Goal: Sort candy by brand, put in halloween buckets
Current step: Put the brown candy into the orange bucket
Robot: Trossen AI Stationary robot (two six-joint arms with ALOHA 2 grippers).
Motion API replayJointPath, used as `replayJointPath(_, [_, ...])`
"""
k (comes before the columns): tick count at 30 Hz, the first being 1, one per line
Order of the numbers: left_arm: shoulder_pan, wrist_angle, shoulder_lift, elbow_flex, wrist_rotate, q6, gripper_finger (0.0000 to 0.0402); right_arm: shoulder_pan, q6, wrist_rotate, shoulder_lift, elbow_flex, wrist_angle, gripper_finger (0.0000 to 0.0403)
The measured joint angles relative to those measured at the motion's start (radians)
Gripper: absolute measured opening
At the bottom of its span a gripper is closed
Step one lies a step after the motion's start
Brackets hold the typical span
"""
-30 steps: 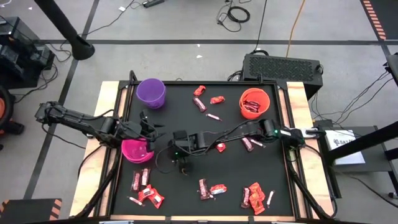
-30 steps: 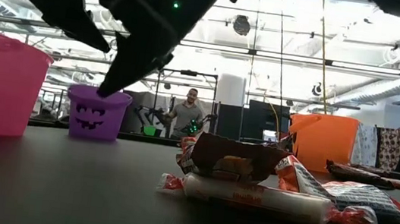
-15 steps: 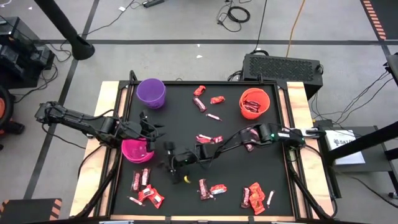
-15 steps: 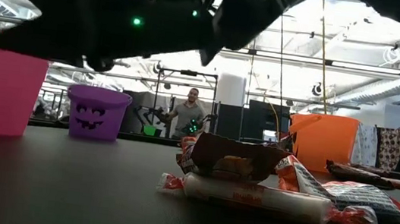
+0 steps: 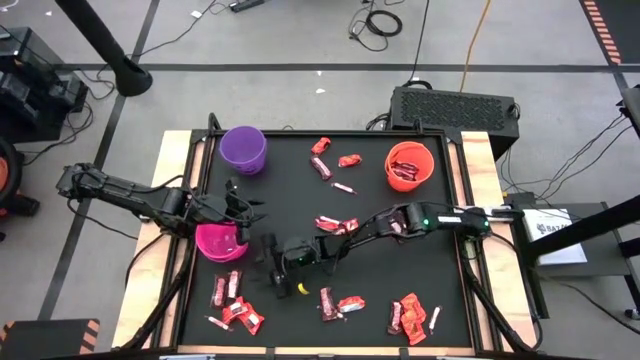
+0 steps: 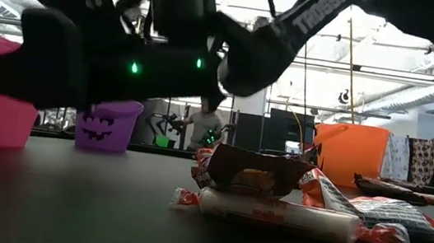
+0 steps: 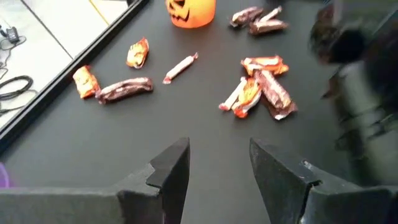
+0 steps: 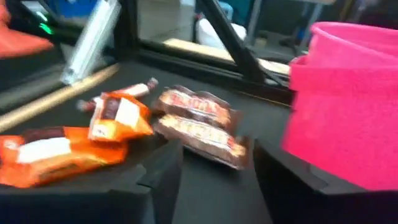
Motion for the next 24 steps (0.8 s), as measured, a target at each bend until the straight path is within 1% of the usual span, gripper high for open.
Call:
replayJointPath(3, [0.0, 0.015, 0.0, 0.0, 0.001, 0.0, 0.0176, -0.001, 0.04, -0.022, 0.04, 0.044, 0.043, 0.0218])
replayJointPath(6, [0.0, 0.018, 0.0, 0.0, 0.001, 0.0, 0.0176, 0.005, 0.027, -0.02, 0.117, 0.156, 0.027, 0.0239])
replayJointPath(10, [0.0, 0.021, 0.0, 0.0, 0.002, 0.0, 0.0176, 0.012, -0.063, -0.023, 0.232, 0.357, -0.159, 0.0255])
replayJointPath(12, [0.0, 0.022, 0.0, 0.0, 0.019, -0.001, 0.0176, 0.015, -0.092, -0.014, 0.271, 0.468, -0.237, 0.0259])
replayJointPath(16, [0.0, 0.021, 0.0, 0.0, 0.04, 0.0, 0.0176, 0.017, -0.117, -0.025, 0.329, 0.613, -0.347, 0.0261])
replayJointPath(17, [0.0, 0.022, 0.0, 0.0, 0.04, 0.0, 0.0176, 0.015, -0.121, -0.044, 0.331, 0.614, -0.367, 0.0261])
replayJointPath(19, [0.0, 0.023, 0.0, 0.0, 0.04, -0.001, 0.0176, 0.006, -0.116, -0.074, 0.333, 0.604, -0.339, 0.0261])
replayJointPath(24, [0.0, 0.025, 0.0, -0.001, 0.04, -0.008, 0.0176, -0.025, -0.07, -0.086, 0.341, 0.606, -0.353, 0.0261])
